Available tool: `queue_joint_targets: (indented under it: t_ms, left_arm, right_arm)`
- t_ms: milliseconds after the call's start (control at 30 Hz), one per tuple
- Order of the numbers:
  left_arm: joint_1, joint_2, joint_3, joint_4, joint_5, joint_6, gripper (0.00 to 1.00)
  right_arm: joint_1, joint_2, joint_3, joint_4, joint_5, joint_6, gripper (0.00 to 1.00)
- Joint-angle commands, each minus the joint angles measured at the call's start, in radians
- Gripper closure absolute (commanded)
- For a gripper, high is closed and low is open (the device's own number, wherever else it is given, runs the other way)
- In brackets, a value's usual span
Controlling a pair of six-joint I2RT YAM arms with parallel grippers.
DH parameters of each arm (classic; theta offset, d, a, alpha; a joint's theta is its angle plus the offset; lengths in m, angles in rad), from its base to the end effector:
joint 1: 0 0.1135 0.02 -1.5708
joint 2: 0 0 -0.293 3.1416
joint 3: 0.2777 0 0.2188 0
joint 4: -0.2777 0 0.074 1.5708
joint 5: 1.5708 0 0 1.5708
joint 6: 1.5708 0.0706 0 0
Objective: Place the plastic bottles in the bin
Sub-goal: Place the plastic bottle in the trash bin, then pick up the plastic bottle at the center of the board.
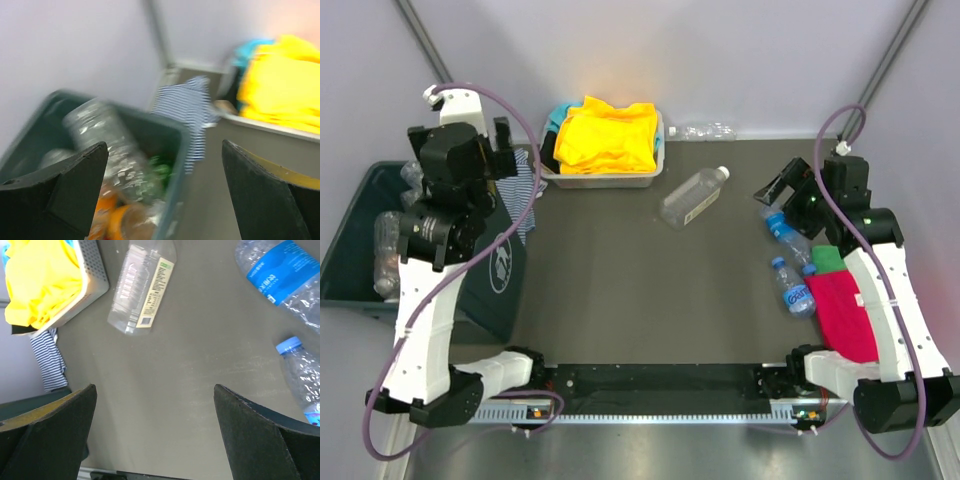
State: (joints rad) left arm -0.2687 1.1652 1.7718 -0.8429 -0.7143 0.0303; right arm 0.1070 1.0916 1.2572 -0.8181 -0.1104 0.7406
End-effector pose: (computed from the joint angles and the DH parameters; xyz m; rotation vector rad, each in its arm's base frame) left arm 0.1732 0.0003 0.5222 -0.2410 1.7558 0.4707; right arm 0.1952 0.0288 0.3798 0.6518 2.1882 0.5790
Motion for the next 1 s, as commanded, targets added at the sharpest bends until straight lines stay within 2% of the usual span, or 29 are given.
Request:
queue_joint_targets:
  t_ms: [0,100,233,400,567,767,967]
  left_arm:
    - [-0.001,0.051,0.049,-0.015,0.541,0.007,0.01]
    - [-0.01,0.091,0.026,0.011,0.743,-0.026,0.01]
    - [-0.069,0.14,-0.046,0.128,0.821,-0.079,0.01]
    - [-0.262,0.288,-0.087,0.235,0.791,-0.076,0.01]
    - [-0.336,0.491,-0.012,0.284,0.855,-0.052,0.01]
    - [-0.343,0.765,0.127,0.323,0.898,-0.015,0.01]
    - [-0.345,0.938,0.245,0.34,0.909,0.045,0.01]
  right_arm:
    - [-0.01,-0.001,0.044,-0.018,0.07,-0.009,0.01]
    - [-0.009,-0.002,0.031,-0.039,0.1,-0.014,0.01]
    - [-0.009,-0.019,-0.007,-0.064,0.133,-0.017,0.01]
    - [-0.01,-0.058,-0.044,-0.073,0.146,-0.009,0.01]
    - [-0.01,-0.088,-0.056,-0.09,0.141,-0.004,0.01]
    - [-0.01,-0.131,-0.088,-0.096,0.137,-0.001,0.01]
    - [-0.01,-0.147,-0.113,-0.096,0.124,0.005,0.01]
